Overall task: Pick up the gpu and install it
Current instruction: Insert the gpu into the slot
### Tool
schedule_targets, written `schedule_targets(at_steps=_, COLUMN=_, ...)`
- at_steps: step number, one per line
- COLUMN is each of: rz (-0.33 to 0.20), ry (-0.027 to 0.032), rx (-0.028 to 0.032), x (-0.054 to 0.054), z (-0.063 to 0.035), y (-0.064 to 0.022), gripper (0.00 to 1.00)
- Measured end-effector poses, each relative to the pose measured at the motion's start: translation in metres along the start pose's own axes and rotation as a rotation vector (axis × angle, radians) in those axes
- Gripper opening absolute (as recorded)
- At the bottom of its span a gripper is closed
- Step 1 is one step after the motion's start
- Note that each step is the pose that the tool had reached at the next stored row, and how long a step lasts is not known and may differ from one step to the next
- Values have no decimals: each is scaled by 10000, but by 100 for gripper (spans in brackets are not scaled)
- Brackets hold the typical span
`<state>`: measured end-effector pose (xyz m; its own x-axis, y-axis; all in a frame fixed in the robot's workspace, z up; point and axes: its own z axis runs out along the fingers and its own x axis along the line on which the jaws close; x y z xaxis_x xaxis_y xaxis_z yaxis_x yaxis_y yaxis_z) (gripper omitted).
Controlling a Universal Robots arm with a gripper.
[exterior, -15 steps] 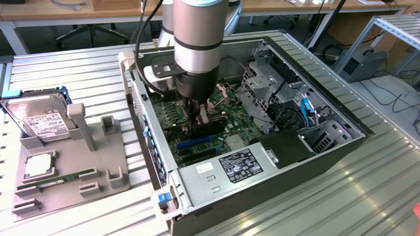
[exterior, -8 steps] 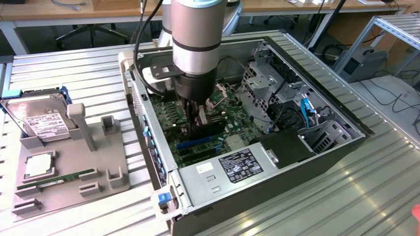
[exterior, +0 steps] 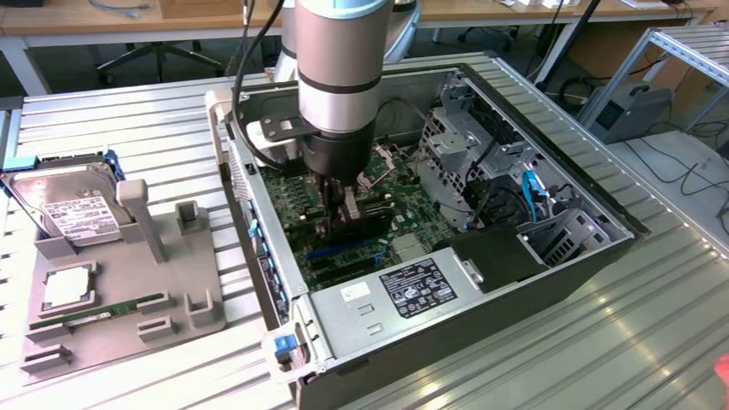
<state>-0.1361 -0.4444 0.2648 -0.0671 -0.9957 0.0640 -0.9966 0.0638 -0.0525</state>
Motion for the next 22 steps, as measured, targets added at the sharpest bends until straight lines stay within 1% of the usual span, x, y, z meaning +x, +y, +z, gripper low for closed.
schedule_targets(at_steps=9, rz=0, ry=-1, rx=1, x=-5, z=17, y=4, gripper=27)
schedule_targets(at_steps=11, rz=2, ry=-21, rx=-1, x=-6, z=16, y=5, gripper=27)
schedule_targets(at_steps=12, rz=5, ry=-71, rx=-4, x=-5, z=14, y=4, gripper=27)
schedule_targets(at_steps=15, rz=9, ry=-165, rx=-12, x=-5, z=10, y=4, gripper=27)
schedule_targets(at_steps=18, rz=13, ry=-304, rx=-20, x=-5, z=11, y=3, gripper=27)
schedule_targets(at_steps=19, rz=16, ry=-318, rx=-20, x=-6, z=11, y=3, gripper=27)
schedule_targets(at_steps=22, rz=16, ry=-319, rx=-21, x=-6, z=11, y=3, gripper=27)
